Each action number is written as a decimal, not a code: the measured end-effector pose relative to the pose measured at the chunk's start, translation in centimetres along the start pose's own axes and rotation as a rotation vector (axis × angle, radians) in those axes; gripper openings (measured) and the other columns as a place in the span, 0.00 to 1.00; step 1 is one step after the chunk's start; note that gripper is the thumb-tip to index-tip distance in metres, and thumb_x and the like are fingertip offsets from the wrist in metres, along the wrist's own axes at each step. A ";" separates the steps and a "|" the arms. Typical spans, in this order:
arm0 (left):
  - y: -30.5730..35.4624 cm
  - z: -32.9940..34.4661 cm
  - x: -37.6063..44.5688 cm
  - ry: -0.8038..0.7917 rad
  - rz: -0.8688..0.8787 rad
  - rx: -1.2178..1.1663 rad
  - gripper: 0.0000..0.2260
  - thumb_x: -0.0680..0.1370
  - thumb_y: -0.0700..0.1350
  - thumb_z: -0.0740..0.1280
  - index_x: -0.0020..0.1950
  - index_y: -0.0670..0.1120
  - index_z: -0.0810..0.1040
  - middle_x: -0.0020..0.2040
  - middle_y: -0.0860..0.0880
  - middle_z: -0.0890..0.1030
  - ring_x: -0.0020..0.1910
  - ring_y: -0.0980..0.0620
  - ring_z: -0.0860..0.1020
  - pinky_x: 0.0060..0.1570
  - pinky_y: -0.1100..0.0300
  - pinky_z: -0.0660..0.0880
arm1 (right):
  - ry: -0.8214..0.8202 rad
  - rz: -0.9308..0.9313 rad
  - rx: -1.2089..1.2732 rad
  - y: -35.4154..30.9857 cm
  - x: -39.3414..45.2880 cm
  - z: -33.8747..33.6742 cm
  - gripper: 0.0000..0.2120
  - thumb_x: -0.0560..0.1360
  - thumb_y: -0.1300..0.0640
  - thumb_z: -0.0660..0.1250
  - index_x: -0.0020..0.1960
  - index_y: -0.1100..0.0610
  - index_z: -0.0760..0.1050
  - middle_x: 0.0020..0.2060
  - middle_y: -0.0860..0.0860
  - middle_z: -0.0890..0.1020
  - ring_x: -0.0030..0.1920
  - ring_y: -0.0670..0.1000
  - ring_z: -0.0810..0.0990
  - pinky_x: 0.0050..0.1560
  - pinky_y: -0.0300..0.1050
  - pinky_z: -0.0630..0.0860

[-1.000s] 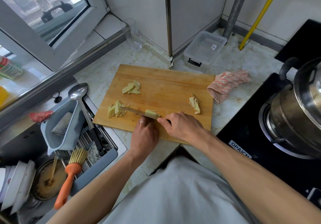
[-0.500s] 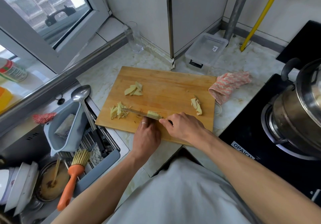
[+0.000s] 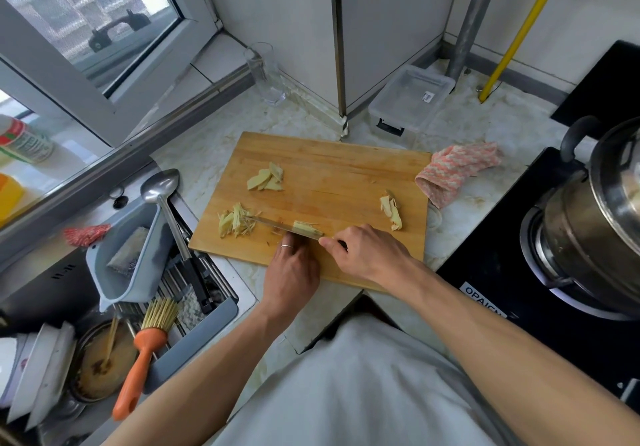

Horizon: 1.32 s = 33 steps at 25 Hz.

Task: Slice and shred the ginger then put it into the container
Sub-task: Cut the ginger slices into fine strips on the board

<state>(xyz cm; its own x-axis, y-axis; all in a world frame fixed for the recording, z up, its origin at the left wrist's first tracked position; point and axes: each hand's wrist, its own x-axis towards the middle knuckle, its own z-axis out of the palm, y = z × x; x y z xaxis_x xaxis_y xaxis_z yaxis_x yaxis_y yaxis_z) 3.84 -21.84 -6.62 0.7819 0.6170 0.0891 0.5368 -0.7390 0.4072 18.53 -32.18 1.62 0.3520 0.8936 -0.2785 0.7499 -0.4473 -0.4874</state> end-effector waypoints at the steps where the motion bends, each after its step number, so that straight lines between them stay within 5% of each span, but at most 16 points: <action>1: 0.0 -0.1 0.0 0.006 0.009 -0.001 0.18 0.77 0.44 0.54 0.52 0.38 0.81 0.55 0.39 0.78 0.56 0.40 0.76 0.54 0.49 0.78 | 0.005 0.002 0.004 0.0 0.0 0.1 0.24 0.82 0.36 0.52 0.34 0.49 0.65 0.31 0.51 0.76 0.34 0.58 0.77 0.33 0.48 0.71; 6: 0.1 0.1 -0.2 0.017 0.000 0.003 0.18 0.77 0.44 0.55 0.52 0.37 0.82 0.55 0.38 0.78 0.56 0.38 0.75 0.53 0.45 0.78 | -0.007 -0.017 0.000 0.1 -0.4 0.0 0.24 0.82 0.36 0.52 0.37 0.51 0.69 0.29 0.49 0.73 0.32 0.57 0.75 0.33 0.48 0.69; 11: 0.6 -0.1 -0.4 0.032 -0.014 0.017 0.19 0.76 0.44 0.54 0.51 0.37 0.82 0.56 0.38 0.76 0.55 0.36 0.76 0.56 0.46 0.77 | -0.011 -0.009 0.022 0.3 -0.5 -0.2 0.25 0.82 0.36 0.52 0.32 0.49 0.61 0.29 0.49 0.71 0.31 0.56 0.73 0.30 0.46 0.65; 33: 0.8 -0.6 -0.3 0.033 -0.014 0.012 0.17 0.76 0.43 0.55 0.51 0.37 0.81 0.54 0.39 0.77 0.53 0.38 0.77 0.55 0.47 0.78 | -0.009 -0.025 -0.008 0.7 0.5 -0.1 0.28 0.82 0.35 0.51 0.39 0.56 0.73 0.31 0.52 0.78 0.32 0.57 0.77 0.31 0.48 0.70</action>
<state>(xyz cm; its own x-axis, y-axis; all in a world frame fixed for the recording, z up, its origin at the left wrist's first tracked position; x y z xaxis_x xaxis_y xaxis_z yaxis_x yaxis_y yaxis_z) 3.85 -22.48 -5.77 0.7634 0.6359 0.1134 0.5516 -0.7331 0.3979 19.27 -32.00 1.23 0.3284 0.9041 -0.2735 0.7627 -0.4247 -0.4878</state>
